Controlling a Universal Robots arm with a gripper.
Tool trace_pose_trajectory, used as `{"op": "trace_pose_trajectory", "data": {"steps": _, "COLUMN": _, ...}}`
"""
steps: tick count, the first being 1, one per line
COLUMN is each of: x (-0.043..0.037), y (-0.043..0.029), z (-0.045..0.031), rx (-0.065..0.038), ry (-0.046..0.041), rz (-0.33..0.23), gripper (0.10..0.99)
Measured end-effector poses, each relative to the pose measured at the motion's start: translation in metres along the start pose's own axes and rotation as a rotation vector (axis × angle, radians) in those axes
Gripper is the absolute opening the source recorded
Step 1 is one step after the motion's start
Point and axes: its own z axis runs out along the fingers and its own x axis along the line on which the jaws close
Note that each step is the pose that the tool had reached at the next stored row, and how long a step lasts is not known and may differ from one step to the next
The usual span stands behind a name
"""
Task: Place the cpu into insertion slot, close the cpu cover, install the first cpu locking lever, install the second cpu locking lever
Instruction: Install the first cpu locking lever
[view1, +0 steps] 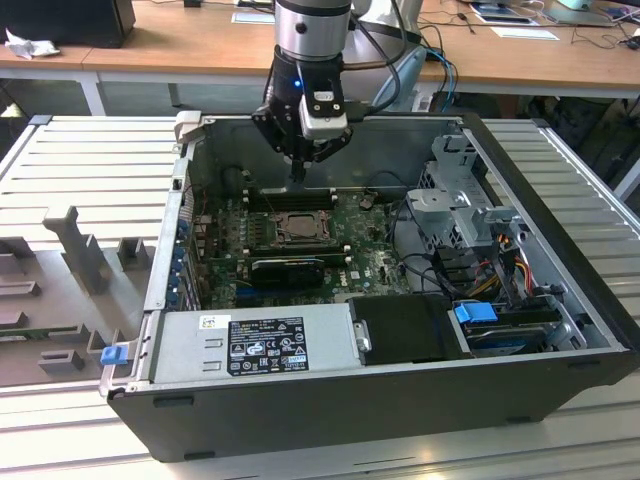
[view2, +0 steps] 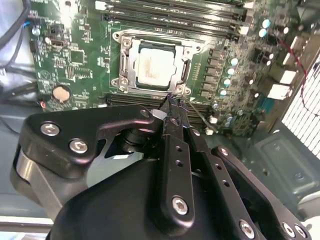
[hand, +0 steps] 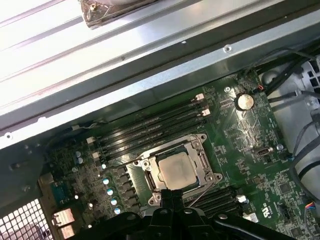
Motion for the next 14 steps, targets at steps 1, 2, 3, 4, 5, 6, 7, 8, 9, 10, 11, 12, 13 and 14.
{"op": "trace_pose_trajectory", "data": {"steps": 1, "x": 0.0, "y": 0.0, "z": 0.0, "rx": 0.001, "ry": 0.0005, "rz": -0.03, "gripper": 0.106}}
{"op": "trace_pose_trajectory", "data": {"steps": 2, "x": 0.0, "y": 0.0, "z": 0.0, "rx": 0.002, "ry": 0.0007, "rz": -0.046, "gripper": 0.106}}
{"op": "trace_pose_trajectory", "data": {"steps": 3, "x": 0.0, "y": 0.0, "z": 0.0, "rx": 0.002, "ry": 0.0009, "rz": -0.058, "gripper": 0.106}}
{"op": "trace_pose_trajectory", "data": {"steps": 4, "x": 0.0, "y": 0.0, "z": 0.0, "rx": 0.003, "ry": 0.001, "rz": -0.075, "gripper": 0.106}}
{"op": "trace_pose_trajectory", "data": {"steps": 5, "x": 0.0, "y": 0.0, "z": 0.0, "rx": 0.003, "ry": 0.0012, "rz": -0.086, "gripper": 0.106}}
{"op": "trace_pose_trajectory", "data": {"steps": 6, "x": 0.0, "y": 0.0, "z": 0.0, "rx": 0.004, "ry": 0.0012, "rz": -0.097, "gripper": 0.106}}
{"op": "trace_pose_trajectory", "data": {"steps": 7, "x": 0.0, "y": 0.0, "z": 0.0, "rx": 0.004, "ry": 0.0012, "rz": -0.113, "gripper": 0.106}}
{"op": "trace_pose_trajectory", "data": {"steps": 8, "x": 0.0, "y": 0.0, "z": 0.0, "rx": 0.005, "ry": 0.0013, "rz": -0.126, "gripper": 0.106}}
{"op": "trace_pose_trajectory", "data": {"steps": 9, "x": 0.0, "y": 0.0, "z": 0.0, "rx": 0.005, "ry": 0.0015, "rz": -0.142, "gripper": 0.106}}
{"op": "trace_pose_trajectory", "data": {"steps": 10, "x": -0.0001, "y": 0.0, "z": 0.0001, "rx": 0.006, "ry": 0.0016, "rz": -0.152, "gripper": 0.106}}
{"op": "trace_pose_trajectory", "data": {"steps": 11, "x": 0.0, "y": 0.0, "z": 0.0001, "rx": 0.006, "ry": 0.0019, "rz": -0.167, "gripper": 0.106}}
{"op": "trace_pose_trajectory", "data": {"steps": 12, "x": 0.0, "y": 0.0, "z": 0.0001, "rx": 0.007, "ry": 0.0025, "rz": -0.193, "gripper": 0.106}}
{"op": "trace_pose_trajectory", "data": {"steps": 13, "x": 0.0, "y": 0.0, "z": 0.0001, "rx": 0.008, "ry": 0.0028, "rz": -0.207, "gripper": 0.106}}
{"op": "trace_pose_trajectory", "data": {"steps": 14, "x": 0.0, "y": 0.0, "z": 0.0001, "rx": 0.008, "ry": 0.003, "rz": -0.218, "gripper": 0.106}}
